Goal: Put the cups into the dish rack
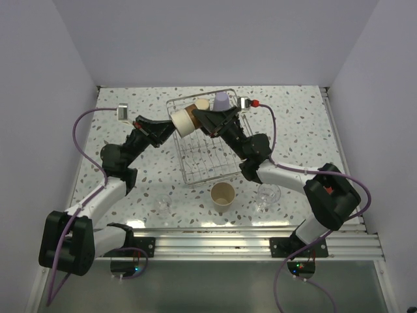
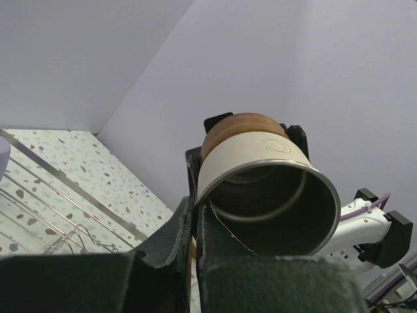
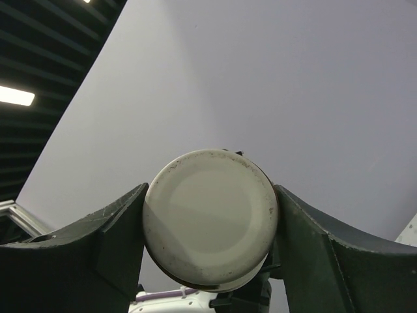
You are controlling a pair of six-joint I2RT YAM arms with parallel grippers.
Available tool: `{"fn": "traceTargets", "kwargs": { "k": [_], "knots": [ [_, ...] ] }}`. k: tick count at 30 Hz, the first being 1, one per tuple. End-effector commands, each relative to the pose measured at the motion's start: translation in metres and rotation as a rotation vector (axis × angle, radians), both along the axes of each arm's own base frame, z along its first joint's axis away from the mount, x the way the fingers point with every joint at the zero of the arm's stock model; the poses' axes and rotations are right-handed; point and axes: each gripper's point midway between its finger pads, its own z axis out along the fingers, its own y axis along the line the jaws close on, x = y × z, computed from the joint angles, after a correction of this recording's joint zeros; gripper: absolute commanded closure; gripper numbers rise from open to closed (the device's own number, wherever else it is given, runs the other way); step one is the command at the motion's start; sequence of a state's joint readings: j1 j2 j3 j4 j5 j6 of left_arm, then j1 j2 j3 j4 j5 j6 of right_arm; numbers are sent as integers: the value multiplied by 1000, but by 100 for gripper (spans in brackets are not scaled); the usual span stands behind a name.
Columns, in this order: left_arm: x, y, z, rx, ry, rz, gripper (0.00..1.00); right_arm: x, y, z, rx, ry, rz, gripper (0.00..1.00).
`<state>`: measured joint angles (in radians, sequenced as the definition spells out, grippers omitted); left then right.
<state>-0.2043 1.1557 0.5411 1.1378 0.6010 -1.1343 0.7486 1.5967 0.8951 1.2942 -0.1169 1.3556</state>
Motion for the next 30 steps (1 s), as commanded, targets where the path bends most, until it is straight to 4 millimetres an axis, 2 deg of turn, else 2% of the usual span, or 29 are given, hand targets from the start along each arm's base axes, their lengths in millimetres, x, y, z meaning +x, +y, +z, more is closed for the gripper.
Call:
{"fn": "traceTargets", "kwargs": {
  "k": [1,2,3,5,6,8,9,10,11,12,13,14,15,17,18,20,21,22,23,24,26,27,29,30],
  "knots": [
    [3,-1,8,13,-46,29,100,-38,-20,68,157,-226,16,35],
    [3,-1,7,15,-42,28,100,-37,-20,67,149,-222,13,43],
    [4,-1,7,17,-39,30,100,-38,-20,67,148,-221,10,58],
    [4,-1,4,24,-30,31,100,-36,-18,66,127,-219,-1,72],
    [5,-1,2,27,-26,34,100,-37,-19,68,121,-222,-6,86],
    [5,-2,1,40,-19,31,100,-32,-16,64,73,-210,-24,98],
    [5,-3,-3,54,6,29,95,-31,-14,62,55,-206,-32,100],
    [6,-2,-4,67,19,35,87,-32,-18,67,40,-224,-55,100],
    [9,-1,-3,96,6,56,77,-29,-15,61,5,-206,-66,100],
    [10,2,-7,120,43,80,49,-26,-18,59,-13,-201,-93,100],
    [11,4,-7,139,45,102,36,-28,-24,65,-40,-237,-137,100],
    [11,8,-4,173,22,136,23,-25,-24,58,-93,-228,-164,100],
    [11,15,-8,195,60,183,2,-21,-25,56,-155,-270,-224,100],
    [10,24,-4,256,37,254,0,-13,-30,47,-253,-251,-289,100],
    [10,36,-11,291,96,319,0,-8,-32,45,-313,-287,-342,100],
    [7,53,-5,357,85,423,0,5,-35,30,-428,-265,-403,100],
    [4,74,-10,379,144,530,0,12,-36,34,-490,-302,-452,100],
    [2,87,-10,417,146,600,0,20,-34,16,-587,-270,-459,100],
    [-2,97,-8,437,145,653,0,32,-37,8,-642,-245,-507,100],
    [-9,116,-12,462,170,743,0,41,-39,11,-694,-262,-554,100],
    [-17,132,-15,531,146,819,0,64,-38,-19,-824,-209,-600,100],
    [-24,143,-20,555,169,865,0,71,-37,-14,-854,-222,-629,100],
    [-31,154,-26,608,185,904,0,86,-31,-36,-949,-198,-631,100],
    [-36,166,-35,635,232,952,0,97,-21,-47,-991,-197,-627,100]
  ]
}}
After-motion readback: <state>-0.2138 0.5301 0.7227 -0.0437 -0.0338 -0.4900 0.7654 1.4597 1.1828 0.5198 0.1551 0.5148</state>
